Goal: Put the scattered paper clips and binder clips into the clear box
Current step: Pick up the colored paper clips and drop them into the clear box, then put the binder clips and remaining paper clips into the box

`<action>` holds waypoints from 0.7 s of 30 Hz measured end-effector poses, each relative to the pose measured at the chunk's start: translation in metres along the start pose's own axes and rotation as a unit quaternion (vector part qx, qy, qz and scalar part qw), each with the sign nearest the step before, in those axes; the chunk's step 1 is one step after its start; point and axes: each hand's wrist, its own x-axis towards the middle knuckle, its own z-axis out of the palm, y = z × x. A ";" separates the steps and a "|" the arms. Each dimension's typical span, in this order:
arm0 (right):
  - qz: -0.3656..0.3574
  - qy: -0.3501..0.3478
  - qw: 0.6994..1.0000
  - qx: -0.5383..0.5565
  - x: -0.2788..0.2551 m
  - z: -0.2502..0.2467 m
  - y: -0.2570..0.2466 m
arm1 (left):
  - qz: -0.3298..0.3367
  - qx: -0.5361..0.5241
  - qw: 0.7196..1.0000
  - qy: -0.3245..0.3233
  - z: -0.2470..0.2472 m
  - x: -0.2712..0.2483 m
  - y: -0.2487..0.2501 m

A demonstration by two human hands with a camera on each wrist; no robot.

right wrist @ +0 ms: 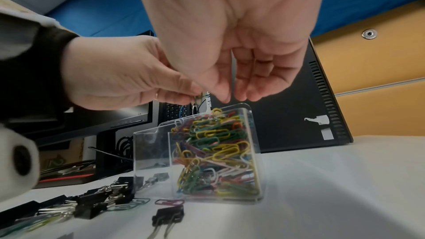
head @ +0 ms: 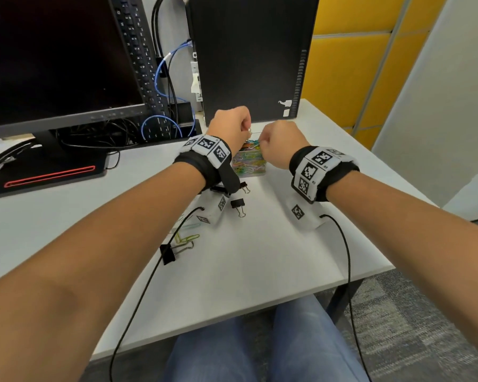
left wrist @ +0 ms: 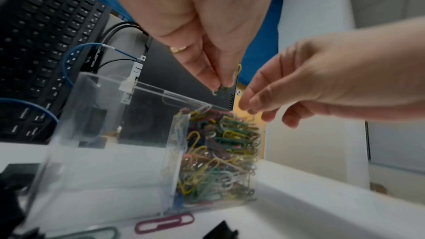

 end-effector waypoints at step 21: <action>-0.151 -0.188 0.971 0.011 -0.030 0.021 -0.065 | -0.004 0.222 0.943 -0.248 -0.063 -0.053 -0.054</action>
